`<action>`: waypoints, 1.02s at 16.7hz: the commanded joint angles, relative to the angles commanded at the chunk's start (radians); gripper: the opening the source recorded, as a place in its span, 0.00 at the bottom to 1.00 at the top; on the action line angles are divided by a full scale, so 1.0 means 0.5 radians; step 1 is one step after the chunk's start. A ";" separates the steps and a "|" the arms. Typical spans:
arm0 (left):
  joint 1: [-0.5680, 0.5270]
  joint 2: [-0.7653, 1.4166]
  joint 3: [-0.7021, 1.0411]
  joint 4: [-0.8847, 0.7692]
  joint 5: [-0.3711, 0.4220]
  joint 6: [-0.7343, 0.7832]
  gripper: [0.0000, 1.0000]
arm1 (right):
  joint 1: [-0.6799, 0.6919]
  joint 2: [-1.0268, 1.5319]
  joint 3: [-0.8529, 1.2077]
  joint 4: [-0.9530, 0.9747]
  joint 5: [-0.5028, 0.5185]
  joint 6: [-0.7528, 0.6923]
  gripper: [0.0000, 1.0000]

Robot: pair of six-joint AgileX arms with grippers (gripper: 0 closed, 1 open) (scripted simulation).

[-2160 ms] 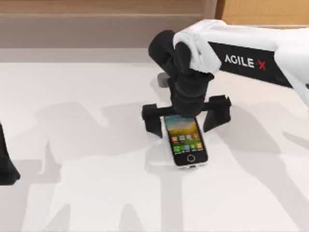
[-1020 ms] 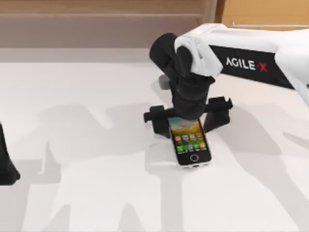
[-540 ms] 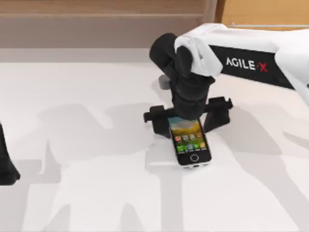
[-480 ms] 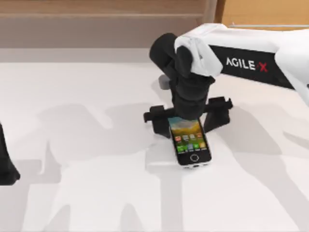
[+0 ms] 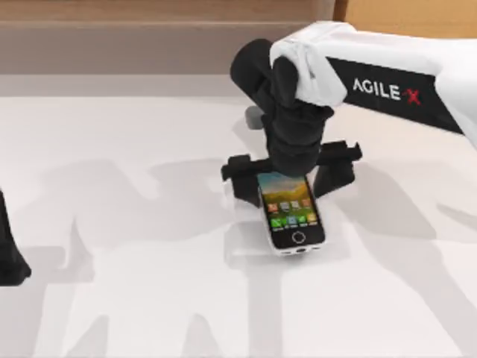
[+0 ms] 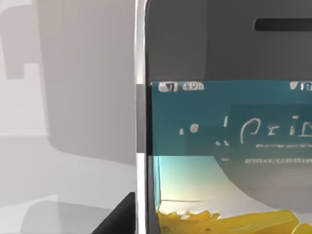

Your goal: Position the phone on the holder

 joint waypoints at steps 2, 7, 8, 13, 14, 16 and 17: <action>0.000 0.000 0.000 0.000 0.000 0.000 1.00 | 0.000 0.010 -0.005 0.005 -0.001 0.003 0.00; 0.000 0.000 0.000 0.000 0.000 0.000 1.00 | -0.054 -0.136 0.012 0.055 0.024 -0.019 0.00; 0.000 0.000 0.000 0.000 0.000 0.000 1.00 | -0.082 -0.198 -0.011 0.082 0.037 -0.029 0.00; 0.000 0.000 0.000 0.000 0.000 0.000 1.00 | -0.294 -0.613 -0.274 0.302 0.125 -0.098 0.00; 0.000 0.000 0.000 0.000 0.000 0.000 1.00 | -0.347 -0.711 -0.341 0.360 0.148 -0.115 0.00; 0.000 0.000 0.000 0.000 0.000 0.000 1.00 | -0.455 -0.916 -0.491 0.485 0.200 -0.151 0.00; 0.000 0.000 0.000 0.000 0.000 0.000 1.00 | -0.509 -1.020 -0.575 0.550 0.229 -0.170 0.00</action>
